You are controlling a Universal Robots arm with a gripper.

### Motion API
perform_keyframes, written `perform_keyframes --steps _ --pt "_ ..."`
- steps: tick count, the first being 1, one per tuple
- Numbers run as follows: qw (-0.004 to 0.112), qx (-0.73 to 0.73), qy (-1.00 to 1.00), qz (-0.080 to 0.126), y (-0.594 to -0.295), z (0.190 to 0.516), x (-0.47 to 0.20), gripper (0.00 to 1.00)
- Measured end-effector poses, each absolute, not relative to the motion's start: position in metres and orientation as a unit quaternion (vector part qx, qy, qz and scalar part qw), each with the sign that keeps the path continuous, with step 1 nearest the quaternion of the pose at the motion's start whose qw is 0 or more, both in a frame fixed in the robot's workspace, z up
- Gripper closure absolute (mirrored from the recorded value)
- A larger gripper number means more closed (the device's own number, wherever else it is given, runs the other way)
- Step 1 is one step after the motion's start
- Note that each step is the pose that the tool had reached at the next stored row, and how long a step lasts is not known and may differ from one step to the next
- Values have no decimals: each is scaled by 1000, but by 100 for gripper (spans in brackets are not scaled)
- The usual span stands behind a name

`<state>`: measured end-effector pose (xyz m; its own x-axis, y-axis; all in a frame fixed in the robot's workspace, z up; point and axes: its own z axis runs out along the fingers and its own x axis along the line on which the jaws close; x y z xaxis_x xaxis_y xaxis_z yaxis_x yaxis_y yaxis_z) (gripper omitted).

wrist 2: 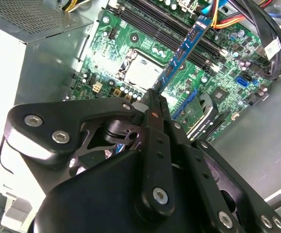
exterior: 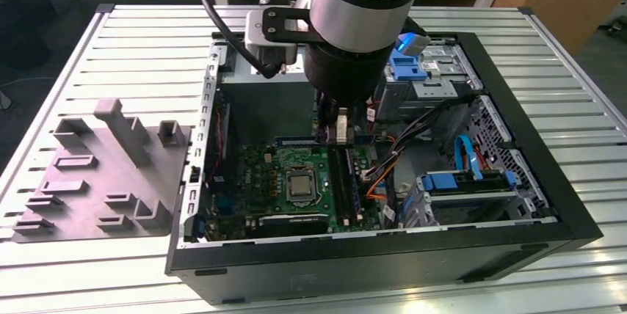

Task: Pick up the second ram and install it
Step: 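Insert the second ram into the second slot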

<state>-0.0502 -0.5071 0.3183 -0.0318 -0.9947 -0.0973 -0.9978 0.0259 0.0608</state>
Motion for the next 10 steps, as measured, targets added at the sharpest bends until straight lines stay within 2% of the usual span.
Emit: perform_keyframes --steps 10 --pt "18 -637 768 55 -507 317 -50 89"
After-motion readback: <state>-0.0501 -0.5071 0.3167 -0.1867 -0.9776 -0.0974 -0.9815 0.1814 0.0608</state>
